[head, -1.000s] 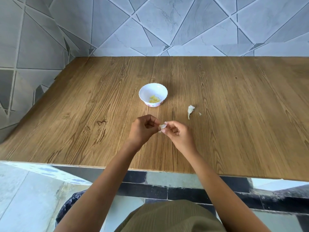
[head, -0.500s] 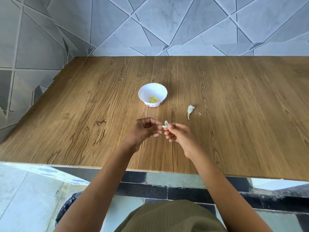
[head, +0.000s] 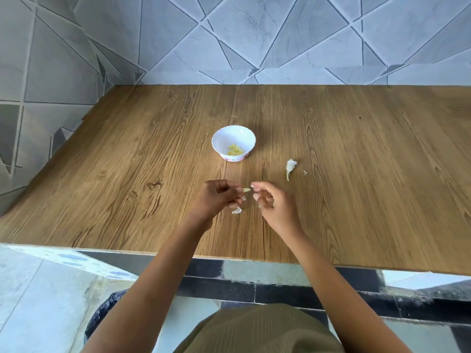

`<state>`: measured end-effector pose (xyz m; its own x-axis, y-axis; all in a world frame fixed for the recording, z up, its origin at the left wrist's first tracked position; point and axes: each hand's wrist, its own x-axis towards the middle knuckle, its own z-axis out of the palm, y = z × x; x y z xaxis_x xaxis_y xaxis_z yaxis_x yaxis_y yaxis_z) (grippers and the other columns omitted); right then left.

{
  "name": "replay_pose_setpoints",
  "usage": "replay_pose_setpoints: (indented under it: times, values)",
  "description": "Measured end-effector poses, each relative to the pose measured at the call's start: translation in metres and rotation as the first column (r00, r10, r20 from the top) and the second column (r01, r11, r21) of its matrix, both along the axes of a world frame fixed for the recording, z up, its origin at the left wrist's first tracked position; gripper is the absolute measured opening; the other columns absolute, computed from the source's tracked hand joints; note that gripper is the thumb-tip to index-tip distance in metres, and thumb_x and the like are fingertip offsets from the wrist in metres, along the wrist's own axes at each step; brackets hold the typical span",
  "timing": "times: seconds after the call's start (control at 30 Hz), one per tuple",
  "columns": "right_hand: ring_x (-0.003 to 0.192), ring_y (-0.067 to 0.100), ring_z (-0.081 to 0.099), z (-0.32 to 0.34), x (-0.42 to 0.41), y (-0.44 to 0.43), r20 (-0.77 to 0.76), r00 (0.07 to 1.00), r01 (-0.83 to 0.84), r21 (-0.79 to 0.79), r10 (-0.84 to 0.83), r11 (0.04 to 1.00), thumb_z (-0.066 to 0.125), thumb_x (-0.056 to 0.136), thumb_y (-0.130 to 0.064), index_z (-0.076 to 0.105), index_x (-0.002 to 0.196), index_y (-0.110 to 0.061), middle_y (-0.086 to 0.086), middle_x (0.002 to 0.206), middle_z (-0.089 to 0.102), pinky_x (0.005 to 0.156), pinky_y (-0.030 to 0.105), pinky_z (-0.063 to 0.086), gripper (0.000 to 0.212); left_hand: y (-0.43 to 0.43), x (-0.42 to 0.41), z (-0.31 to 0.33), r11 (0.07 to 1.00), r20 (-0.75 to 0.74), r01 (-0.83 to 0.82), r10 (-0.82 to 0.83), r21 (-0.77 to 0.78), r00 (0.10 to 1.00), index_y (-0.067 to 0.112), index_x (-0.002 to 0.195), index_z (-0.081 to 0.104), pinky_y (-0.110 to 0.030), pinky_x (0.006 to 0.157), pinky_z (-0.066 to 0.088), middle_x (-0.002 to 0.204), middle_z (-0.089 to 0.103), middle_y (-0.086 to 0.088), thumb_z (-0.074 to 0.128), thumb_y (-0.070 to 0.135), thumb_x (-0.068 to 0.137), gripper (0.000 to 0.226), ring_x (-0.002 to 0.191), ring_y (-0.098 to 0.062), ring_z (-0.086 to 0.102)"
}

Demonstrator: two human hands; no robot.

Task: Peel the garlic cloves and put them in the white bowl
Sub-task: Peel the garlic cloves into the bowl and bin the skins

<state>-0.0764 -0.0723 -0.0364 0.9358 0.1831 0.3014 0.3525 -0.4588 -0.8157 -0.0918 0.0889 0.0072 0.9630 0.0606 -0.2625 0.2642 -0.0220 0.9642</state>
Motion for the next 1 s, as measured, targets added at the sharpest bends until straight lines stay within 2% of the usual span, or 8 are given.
replay_pose_setpoints:
  times: [0.13, 0.33, 0.47, 0.6, 0.67, 0.73, 0.83, 1.0]
  values:
    - [0.076, -0.002, 0.060, 0.007, 0.000, 0.002, 0.009, 1.000, -0.027, 0.047, 0.027, 0.999, 0.072, 0.082, -0.012, 0.071, 0.099, -0.008, -0.005, 0.090, 0.069, 0.068, 0.007, 0.044, 0.018, -0.002, -0.002, 0.002, 0.999, 0.012, 0.030, -0.030, 0.023, 0.999, 0.006, 0.084, 0.067, -0.016, 0.060, 0.054, 0.069, 0.069, -0.003, 0.060, 0.003, 0.090, 0.010, 0.062, -0.007, 0.065]
    - [0.068, 0.000, 0.061, 0.006, 0.000, 0.000, -0.190, 0.976, -0.075, 0.155, 0.104, 0.985, 0.066, 0.086, -0.011, 0.071, 0.093, -0.006, 0.002, 0.081, 0.070, 0.064, 0.018, 0.049, 0.010, -0.001, -0.003, 0.003, 0.989, 0.070, 0.115, -0.122, 0.092, 0.990, 0.007, 0.088, 0.066, -0.017, 0.066, 0.054, 0.077, 0.066, -0.008, 0.057, 0.000, 0.090, 0.012, 0.068, -0.007, 0.064]
    - [0.062, -0.007, 0.060, 0.012, -0.005, -0.001, -0.336, 0.929, -0.072, 0.257, 0.159, 0.964, 0.059, 0.091, -0.010, 0.069, 0.094, -0.003, 0.001, 0.077, 0.069, 0.057, 0.008, 0.044, 0.012, 0.000, -0.004, 0.001, 0.983, 0.100, 0.137, -0.150, 0.125, 0.984, 0.006, 0.091, 0.066, -0.016, 0.066, 0.053, 0.078, 0.067, -0.007, 0.058, -0.002, 0.090, 0.012, 0.068, -0.006, 0.063]
    - [0.059, 0.011, 0.064, 0.005, -0.005, -0.001, -0.220, 0.976, 0.035, 0.107, -0.011, 0.994, 0.060, 0.091, -0.026, 0.062, 0.063, -0.019, -0.007, 0.062, 0.065, 0.056, 0.030, 0.051, 0.029, 0.004, -0.003, 0.001, 0.991, 0.112, 0.092, -0.103, 0.099, 0.988, 0.001, 0.094, 0.067, -0.016, 0.063, 0.052, 0.072, 0.068, -0.003, 0.060, -0.001, 0.088, 0.009, 0.067, -0.007, 0.064]
    - [0.053, 0.013, 0.059, -0.001, -0.004, -0.003, -0.114, 0.990, 0.081, -0.024, -0.083, 0.996, 0.064, 0.085, -0.037, 0.055, 0.057, -0.019, -0.004, 0.058, 0.063, 0.049, 0.031, 0.045, 0.034, 0.007, -0.003, 0.002, 0.993, 0.105, 0.079, -0.088, 0.089, 0.991, -0.002, 0.097, 0.067, -0.017, 0.062, 0.052, 0.070, 0.069, -0.001, 0.061, -0.001, 0.087, 0.011, 0.066, -0.007, 0.065]
    - [0.058, 0.008, 0.055, -0.003, -0.004, -0.003, -0.022, 0.995, 0.091, -0.095, -0.093, 0.991, 0.071, 0.081, -0.029, 0.058, 0.065, -0.021, -0.008, 0.065, 0.063, 0.048, 0.024, 0.040, 0.023, 0.009, -0.003, 0.001, 0.992, 0.099, 0.064, -0.075, 0.104, 0.992, -0.002, 0.096, 0.067, -0.019, 0.064, 0.053, 0.072, 0.069, -0.002, 0.063, -0.002, 0.086, 0.011, 0.066, -0.009, 0.065]
    - [0.077, 0.012, 0.060, -0.004, -0.005, -0.001, 0.033, 0.997, 0.075, -0.109, -0.072, 0.991, 0.073, 0.078, -0.012, 0.067, 0.078, -0.022, -0.013, 0.080, 0.065, 0.056, 0.031, 0.049, 0.012, 0.010, -0.003, -0.001, 0.989, 0.081, 0.047, -0.058, 0.138, 0.995, -0.002, 0.094, 0.067, -0.024, 0.069, 0.053, 0.073, 0.068, -0.005, 0.064, -0.006, 0.083, 0.012, 0.067, -0.011, 0.063]
    - [0.085, 0.018, 0.064, -0.003, -0.007, -0.002, 0.041, 0.997, 0.068, -0.165, -0.063, 0.984, 0.067, 0.085, -0.019, 0.070, 0.097, -0.018, -0.006, 0.095, 0.070, 0.063, 0.029, 0.050, 0.012, 0.010, -0.002, 0.000, 0.998, 0.031, -0.004, 0.002, 0.057, 1.000, 0.001, 0.091, 0.068, -0.020, 0.063, 0.055, 0.075, 0.069, -0.007, 0.063, -0.001, 0.086, 0.007, 0.065, -0.010, 0.065]
